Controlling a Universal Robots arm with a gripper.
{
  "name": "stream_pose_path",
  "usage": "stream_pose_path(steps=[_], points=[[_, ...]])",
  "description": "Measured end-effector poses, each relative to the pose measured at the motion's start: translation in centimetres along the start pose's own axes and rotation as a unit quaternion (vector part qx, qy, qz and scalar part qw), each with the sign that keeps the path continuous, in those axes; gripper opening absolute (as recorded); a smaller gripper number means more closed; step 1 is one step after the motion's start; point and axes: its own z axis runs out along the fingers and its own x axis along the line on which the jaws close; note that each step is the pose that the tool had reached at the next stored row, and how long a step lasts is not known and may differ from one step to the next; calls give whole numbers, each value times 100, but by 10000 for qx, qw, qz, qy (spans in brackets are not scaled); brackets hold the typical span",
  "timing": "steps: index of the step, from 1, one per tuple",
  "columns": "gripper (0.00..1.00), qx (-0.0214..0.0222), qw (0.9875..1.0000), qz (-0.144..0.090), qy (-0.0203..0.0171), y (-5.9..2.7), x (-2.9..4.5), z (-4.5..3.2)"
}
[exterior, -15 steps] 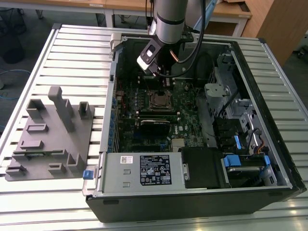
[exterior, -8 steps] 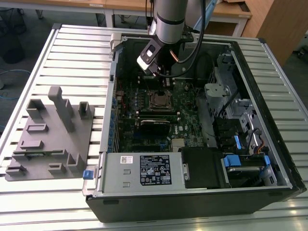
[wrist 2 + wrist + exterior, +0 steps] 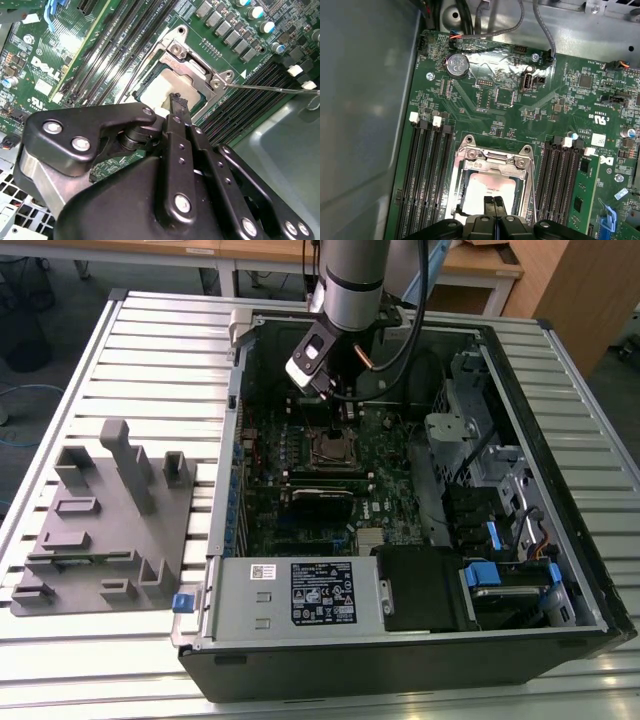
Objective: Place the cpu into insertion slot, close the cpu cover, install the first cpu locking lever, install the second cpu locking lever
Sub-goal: 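Close the cpu cover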
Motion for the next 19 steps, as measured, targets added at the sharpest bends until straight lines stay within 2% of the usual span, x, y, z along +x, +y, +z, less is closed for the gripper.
stream_pose_path(steps=[7, 13, 19], points=[[10, -1, 10000, -38, 0, 0, 0, 0], [10, -11, 9992, -409, -1, 0, 0, 1], [10, -11, 9991, -415, -1, 0, 0, 0]])
